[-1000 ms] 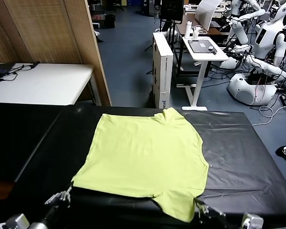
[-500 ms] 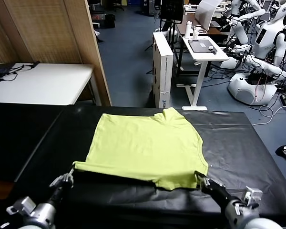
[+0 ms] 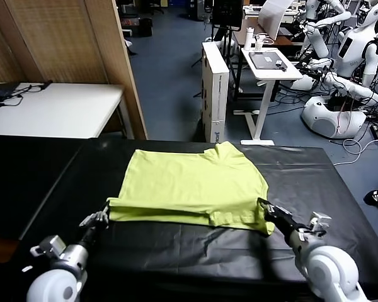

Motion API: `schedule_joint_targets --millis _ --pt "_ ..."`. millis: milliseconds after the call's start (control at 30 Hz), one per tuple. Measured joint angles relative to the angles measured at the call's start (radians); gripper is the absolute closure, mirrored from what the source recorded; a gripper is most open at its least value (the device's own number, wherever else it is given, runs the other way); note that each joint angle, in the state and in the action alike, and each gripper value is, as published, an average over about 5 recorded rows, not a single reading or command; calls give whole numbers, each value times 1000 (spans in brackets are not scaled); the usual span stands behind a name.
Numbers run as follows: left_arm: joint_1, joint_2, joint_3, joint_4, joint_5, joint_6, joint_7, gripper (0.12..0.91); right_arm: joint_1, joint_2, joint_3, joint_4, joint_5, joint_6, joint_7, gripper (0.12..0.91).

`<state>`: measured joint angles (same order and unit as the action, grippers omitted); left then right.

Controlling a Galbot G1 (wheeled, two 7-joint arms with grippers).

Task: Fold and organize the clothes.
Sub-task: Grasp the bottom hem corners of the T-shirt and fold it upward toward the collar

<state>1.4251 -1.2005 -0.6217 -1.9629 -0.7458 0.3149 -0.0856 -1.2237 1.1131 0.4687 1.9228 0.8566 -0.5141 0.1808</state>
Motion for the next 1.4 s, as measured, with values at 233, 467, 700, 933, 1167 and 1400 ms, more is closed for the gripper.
schedule_joint_targets --millis 233,467,700,933,1167,1400 --pt "-74 39 35 77 1 2 0 884 49 4 -33 -65 -22 6 -4 886" --pt "-114 53 50 127 8 2 0 884 62 7 -40 -88 -24 6 -3 886" --pt "-136 61 59 154 14 3 1 884 40 -2 -16 -61 -1 -24 -16 750" --pt "-124 75 44 141 -21 27 -11 726 -20 -45 26 29 -24 -76 -47 318" --pt "-73 76 12 87 -36 60 -38 292 -146 -121 88 141 -124 -62 -119 122" --pt "20 58 -11 -3 -7 70 -46 126 -241 -167 98 174 -183 -47 -145 118"
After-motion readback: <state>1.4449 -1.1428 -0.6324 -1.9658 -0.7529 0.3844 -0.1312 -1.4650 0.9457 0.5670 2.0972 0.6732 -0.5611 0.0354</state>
